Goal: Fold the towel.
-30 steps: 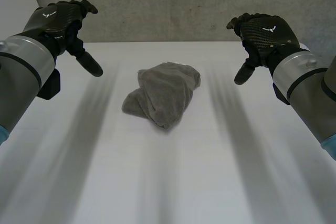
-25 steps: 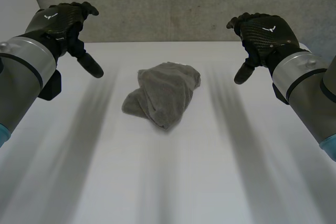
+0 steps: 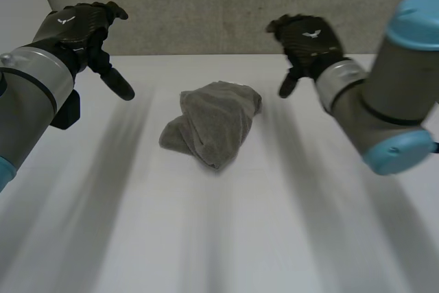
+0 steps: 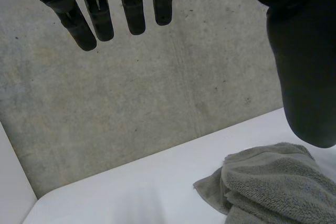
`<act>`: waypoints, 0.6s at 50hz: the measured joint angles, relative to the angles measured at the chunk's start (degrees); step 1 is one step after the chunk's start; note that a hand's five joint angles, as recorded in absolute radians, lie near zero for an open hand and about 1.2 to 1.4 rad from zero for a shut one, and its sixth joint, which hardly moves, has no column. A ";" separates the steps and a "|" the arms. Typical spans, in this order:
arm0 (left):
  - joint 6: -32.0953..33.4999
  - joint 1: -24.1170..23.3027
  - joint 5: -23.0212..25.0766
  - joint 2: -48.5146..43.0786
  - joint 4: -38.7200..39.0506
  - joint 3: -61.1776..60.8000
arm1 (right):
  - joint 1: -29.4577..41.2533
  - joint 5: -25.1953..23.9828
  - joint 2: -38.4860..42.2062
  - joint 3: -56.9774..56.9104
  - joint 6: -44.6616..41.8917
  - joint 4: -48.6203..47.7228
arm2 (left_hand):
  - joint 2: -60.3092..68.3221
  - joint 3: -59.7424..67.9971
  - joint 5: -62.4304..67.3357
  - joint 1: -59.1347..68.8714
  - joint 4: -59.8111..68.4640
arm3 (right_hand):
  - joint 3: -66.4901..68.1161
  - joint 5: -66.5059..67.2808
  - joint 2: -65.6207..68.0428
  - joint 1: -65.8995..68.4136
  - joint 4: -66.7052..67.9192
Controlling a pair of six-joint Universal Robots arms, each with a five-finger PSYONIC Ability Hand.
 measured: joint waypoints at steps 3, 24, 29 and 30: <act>0.00 0.23 -0.03 -0.64 0.10 0.15 | 1.54 -2.83 7.33 -7.15 0.05 0.93 | 0.00 0.00 0.00 0.00 0.00 | 0.00 0.00 0.00 0.00 0.00; 0.00 0.71 -0.06 -3.24 0.15 0.76 | 7.90 -6.88 32.31 -35.12 0.31 17.90 | 0.00 0.00 0.00 0.00 0.00 | 60.37 62.47 60.77 61.28 62.17; 0.00 0.54 -0.06 -2.83 0.04 0.65 | 7.52 -7.21 22.01 -26.35 -0.01 17.27 | 0.00 0.00 0.00 0.00 0.00 | 60.66 62.47 60.77 61.28 62.18; 0.00 0.46 -0.06 -2.70 -0.02 0.59 | 7.45 -7.30 19.32 -23.12 -0.15 17.08 | 0.00 0.00 0.00 -0.01 0.00 | 60.93 62.47 60.77 61.28 62.18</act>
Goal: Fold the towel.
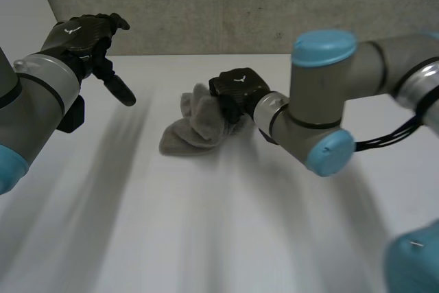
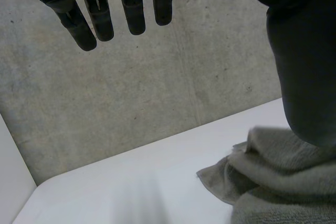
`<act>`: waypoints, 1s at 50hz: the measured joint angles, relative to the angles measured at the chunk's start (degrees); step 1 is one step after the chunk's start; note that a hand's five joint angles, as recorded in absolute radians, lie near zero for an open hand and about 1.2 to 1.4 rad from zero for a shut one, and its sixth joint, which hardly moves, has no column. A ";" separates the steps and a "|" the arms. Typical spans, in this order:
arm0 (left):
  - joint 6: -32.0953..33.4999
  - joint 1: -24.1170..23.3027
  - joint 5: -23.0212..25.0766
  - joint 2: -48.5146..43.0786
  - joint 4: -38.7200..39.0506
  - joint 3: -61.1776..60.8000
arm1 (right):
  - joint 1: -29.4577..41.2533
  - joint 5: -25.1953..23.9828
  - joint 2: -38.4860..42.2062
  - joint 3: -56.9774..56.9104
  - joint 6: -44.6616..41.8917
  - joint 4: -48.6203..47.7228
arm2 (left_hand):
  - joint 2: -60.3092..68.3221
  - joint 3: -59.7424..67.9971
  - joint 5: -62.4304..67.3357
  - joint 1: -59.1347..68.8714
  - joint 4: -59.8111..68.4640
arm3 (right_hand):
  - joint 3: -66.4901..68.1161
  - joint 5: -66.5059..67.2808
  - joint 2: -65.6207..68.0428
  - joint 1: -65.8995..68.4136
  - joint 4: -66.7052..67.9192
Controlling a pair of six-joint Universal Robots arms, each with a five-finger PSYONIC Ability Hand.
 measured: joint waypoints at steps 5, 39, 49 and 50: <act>0.00 -0.42 0.00 0.57 -0.36 -0.17 | -0.21 -0.48 -11.00 15.72 -0.79 -0.71 | 0.00 -0.05 0.00 -0.06 0.00 | 0.71 0.00 0.00 0.09 0.00; 6.06 -9.02 4.12 -12.91 -2.74 -2.47 | -5.44 -2.06 -30.46 42.13 -12.98 -1.34 | 0.01 -0.08 1.02 -0.11 0.00 | -61.10 -62.53 -60.93 -61.31 -62.30; 9.88 -12.70 9.47 -21.81 5.81 -2.82 | -5.26 -3.21 -20.82 39.39 -13.30 -1.57 | 0.02 -0.05 1.12 -0.11 0.00 | -56.85 -58.45 -56.83 -56.81 -58.31; 9.90 -12.85 9.79 -22.12 6.18 -2.81 | -5.30 -3.42 -20.65 39.58 -13.30 -1.58 | 0.02 -0.04 1.15 -0.11 0.00 | -52.90 -53.43 -52.94 -52.82 -54.49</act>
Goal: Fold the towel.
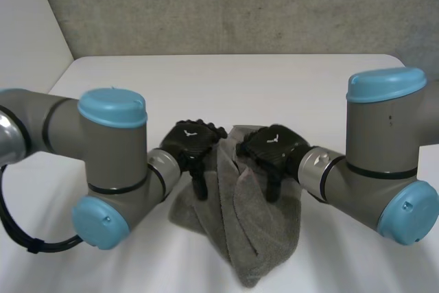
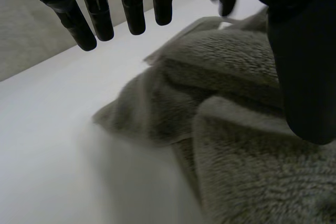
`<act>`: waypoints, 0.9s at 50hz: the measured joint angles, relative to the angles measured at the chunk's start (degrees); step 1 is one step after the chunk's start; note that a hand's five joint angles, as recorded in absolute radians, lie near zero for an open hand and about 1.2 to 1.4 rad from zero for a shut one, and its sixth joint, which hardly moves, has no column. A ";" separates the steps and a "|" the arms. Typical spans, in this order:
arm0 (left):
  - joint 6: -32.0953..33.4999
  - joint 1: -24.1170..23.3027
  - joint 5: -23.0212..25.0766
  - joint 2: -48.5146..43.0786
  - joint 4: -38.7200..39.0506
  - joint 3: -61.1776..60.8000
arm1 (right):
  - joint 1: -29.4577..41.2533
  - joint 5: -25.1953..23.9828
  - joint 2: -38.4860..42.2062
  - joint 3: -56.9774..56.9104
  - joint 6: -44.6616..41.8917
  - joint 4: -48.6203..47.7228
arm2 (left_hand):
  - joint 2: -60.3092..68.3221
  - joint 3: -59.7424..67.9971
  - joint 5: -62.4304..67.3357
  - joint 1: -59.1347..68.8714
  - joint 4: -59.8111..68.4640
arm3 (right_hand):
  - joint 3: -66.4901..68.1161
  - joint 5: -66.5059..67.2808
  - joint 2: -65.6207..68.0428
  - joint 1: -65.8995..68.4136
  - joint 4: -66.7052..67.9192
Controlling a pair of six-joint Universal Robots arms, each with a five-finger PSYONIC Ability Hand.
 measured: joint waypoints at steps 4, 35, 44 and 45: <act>-0.01 -0.74 1.49 -1.64 1.77 0.05 | -0.42 -1.71 0.51 1.62 0.02 -0.20 | 0.27 0.29 0.91 0.13 0.12 | 18.78 18.03 18.71 18.61 17.77; 2.27 -1.32 0.70 -2.61 3.97 -0.02 | -1.37 -4.17 -4.61 10.80 0.94 -5.01 | 9.32 10.00 10.49 9.32 8.97 | 2.11 0.16 1.84 2.44 1.79; 2.30 -1.45 0.61 -3.17 4.15 -0.59 | -1.63 -4.17 -8.51 12.91 1.16 -6.40 | 10.83 11.77 12.31 11.13 10.65 | 0.79 -1.95 0.63 1.23 -0.15; 2.30 -1.46 0.59 -3.19 4.10 -0.63 | -1.61 -4.19 -8.72 13.12 1.16 -6.44 | 13.27 14.21 14.48 13.33 12.90 | 0.79 -1.95 0.63 1.23 -0.15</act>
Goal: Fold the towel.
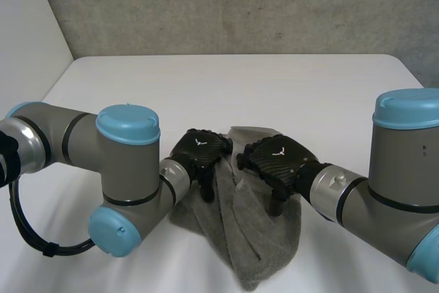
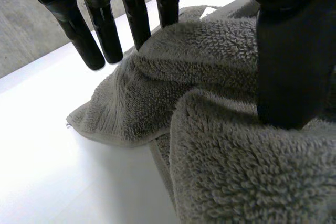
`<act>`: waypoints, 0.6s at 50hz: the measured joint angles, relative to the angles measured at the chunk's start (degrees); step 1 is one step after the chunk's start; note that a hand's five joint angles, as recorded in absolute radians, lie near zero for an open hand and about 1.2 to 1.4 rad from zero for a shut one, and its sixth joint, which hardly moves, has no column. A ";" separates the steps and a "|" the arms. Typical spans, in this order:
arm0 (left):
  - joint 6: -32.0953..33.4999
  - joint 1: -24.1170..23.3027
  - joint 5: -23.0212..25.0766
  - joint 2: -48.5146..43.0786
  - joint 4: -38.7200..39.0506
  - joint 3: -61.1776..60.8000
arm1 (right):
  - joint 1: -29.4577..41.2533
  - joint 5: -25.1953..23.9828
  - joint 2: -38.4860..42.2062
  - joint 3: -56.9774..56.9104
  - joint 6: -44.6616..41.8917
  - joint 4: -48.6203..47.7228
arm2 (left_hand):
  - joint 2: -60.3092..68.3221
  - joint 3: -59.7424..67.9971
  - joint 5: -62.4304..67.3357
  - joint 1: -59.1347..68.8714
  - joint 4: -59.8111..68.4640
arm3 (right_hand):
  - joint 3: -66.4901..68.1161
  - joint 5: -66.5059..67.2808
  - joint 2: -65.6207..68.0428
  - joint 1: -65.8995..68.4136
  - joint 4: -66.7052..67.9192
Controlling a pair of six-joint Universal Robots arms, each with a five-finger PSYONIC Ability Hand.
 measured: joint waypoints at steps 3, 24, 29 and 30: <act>0.01 -0.02 -0.04 -0.01 -0.11 -0.02 | 0.06 -0.04 -0.24 0.39 0.00 -0.08 | 3.75 3.48 3.50 3.63 3.60 | 0.00 0.00 0.00 0.00 0.00; 0.10 -0.03 -5.43 -0.35 0.12 0.50 | 0.76 -2.94 0.64 1.94 -0.02 -1.90 | 54.99 55.83 54.51 51.08 55.02 | 53.46 57.28 53.17 53.75 54.67; 0.10 0.05 -5.34 0.00 0.22 1.80 | 0.51 -4.39 0.64 -0.31 0.14 -2.05 | 56.47 58.56 56.22 51.92 57.05 | 53.46 57.31 53.17 53.75 54.69; 0.10 0.09 -5.33 0.06 0.22 2.18 | 0.46 -4.49 0.65 -0.87 0.21 -2.07 | 56.47 58.59 56.22 51.92 57.05 | 53.46 57.31 53.17 53.75 54.69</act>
